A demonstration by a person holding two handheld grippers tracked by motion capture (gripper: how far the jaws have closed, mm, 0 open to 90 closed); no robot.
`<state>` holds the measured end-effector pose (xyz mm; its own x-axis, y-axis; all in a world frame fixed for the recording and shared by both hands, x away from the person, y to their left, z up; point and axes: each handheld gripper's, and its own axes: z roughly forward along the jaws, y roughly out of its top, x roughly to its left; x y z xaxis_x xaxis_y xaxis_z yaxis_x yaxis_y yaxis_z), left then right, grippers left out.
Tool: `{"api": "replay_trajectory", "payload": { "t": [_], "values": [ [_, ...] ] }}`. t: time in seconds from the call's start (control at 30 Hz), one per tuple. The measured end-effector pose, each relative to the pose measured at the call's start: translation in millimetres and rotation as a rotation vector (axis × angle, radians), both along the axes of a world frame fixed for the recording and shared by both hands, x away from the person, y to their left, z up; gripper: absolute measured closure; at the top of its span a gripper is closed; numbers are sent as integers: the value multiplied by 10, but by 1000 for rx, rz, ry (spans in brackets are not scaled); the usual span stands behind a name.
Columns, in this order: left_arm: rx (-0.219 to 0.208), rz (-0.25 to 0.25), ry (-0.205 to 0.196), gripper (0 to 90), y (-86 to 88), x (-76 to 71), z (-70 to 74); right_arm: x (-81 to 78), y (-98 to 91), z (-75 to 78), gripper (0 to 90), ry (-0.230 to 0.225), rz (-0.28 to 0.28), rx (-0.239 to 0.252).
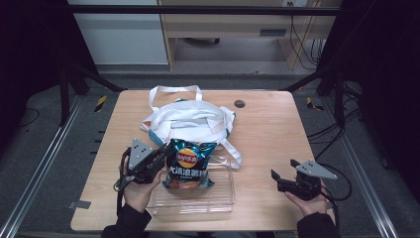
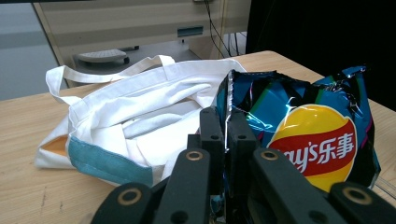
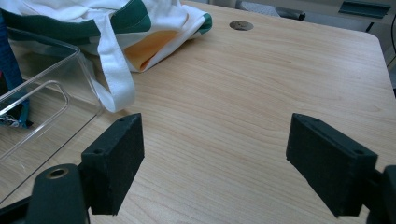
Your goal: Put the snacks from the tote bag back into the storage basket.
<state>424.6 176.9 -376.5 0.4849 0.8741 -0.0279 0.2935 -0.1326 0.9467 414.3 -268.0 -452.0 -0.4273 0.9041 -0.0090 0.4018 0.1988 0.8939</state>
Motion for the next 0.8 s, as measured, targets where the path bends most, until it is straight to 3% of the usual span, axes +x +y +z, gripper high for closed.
{"api": "replay_trajectory", "payload": {
  "t": [0.43, 0.53, 0.67, 0.8],
  "values": [
    [-4, -4, 3, 862, -18, 37, -1, 3, -2, -2, 193, 0, 0, -5],
    [-11, -31, -2, 778, -6, 37, -4, 0, 0, -1, 193, -1, 0, -1],
    [-1, -29, -17, 666, 12, 35, -1, -1, 1, -1, 193, 0, 1, -2],
    [0, -31, -22, 619, 46, 22, 10, -1, -1, 0, 193, 0, 1, 0]
  ]
}}
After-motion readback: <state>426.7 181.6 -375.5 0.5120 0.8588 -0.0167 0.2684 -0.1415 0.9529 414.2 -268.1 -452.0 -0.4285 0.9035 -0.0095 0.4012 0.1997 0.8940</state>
